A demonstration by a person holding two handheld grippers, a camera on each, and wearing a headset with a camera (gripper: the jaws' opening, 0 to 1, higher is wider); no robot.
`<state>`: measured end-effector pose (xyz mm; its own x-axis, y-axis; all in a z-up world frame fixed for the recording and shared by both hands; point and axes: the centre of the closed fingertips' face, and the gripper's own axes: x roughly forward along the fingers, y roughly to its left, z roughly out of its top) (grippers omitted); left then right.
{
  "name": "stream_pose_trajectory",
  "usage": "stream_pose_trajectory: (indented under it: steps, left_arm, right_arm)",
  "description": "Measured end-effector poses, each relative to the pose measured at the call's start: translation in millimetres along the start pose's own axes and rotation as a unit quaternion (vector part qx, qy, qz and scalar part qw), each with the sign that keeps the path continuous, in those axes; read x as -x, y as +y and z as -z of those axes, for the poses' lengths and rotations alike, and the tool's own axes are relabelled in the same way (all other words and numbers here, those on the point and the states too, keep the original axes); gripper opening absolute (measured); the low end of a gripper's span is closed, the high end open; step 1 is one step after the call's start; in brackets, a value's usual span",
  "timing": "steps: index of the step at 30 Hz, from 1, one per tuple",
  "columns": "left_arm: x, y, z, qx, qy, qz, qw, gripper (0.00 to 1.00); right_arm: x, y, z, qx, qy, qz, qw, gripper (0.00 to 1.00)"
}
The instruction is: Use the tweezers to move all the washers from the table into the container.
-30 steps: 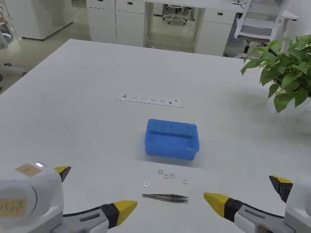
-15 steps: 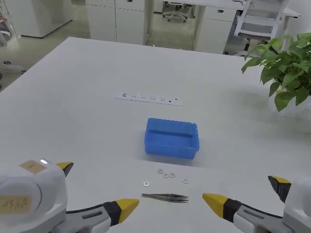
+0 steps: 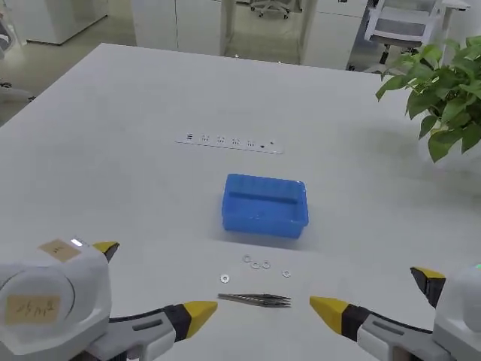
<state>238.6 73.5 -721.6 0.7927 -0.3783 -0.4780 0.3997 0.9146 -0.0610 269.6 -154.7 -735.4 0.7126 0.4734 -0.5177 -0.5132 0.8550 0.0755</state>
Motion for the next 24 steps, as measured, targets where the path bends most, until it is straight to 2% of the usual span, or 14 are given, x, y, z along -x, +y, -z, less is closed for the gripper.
stream_pose_trajectory:
  steps: [5, 9, 12, 14, 16, 21, 24]
  left_arm:
    - [-6.5, -1.2, 3.6, -0.005, 0.01, 0.008, 0.9999, 0.93]
    - [-13.3, -3.2, 4.3, -0.014, 0.014, 0.015, 0.9997, 0.84]
    - [-24.2, -9.2, 14.9, -0.02, 0.05, 0.044, 0.9976, 0.75]
    - [-30.1, -13.0, 17.2, -0.033, 0.063, 0.052, 0.9961, 0.65]
    - [-35.9, -15.9, 19.3, -0.046, 0.07, 0.06, 0.9946, 0.61]
    - [-53.8, -21.4, 32.9, -0.098, 0.109, 0.087, 0.9854, 0.49]
    - [-61.7, -26.1, 41.6, -0.113, 0.131, 0.112, 0.9786, 0.4]
  right_arm:
    - [-3.8, -1.0, 2.9, -0.002, 0.004, -0.001, 1.0, 0.96]
    - [-8.4, -3.8, 3.1, -0.007, 0.004, 0.001, 1.0, 0.95]
    - [-12.8, -4.3, 4.1, -0.015, 0.006, -0.003, 0.9999, 0.94]
    - [-16.3, -4.0, 6.2, -0.017, 0.011, -0.007, 0.9998, 0.94]
    - [-19.5, -3.7, 8.5, -0.014, 0.015, -0.01, 0.9997, 0.94]
    - [-25.4, -5.4, 13.9, -0.011, 0.028, -0.014, 0.9994, 0.93]
    - [-28.7, -6.1, 17.4, -0.013, 0.035, -0.019, 0.9991, 0.93]
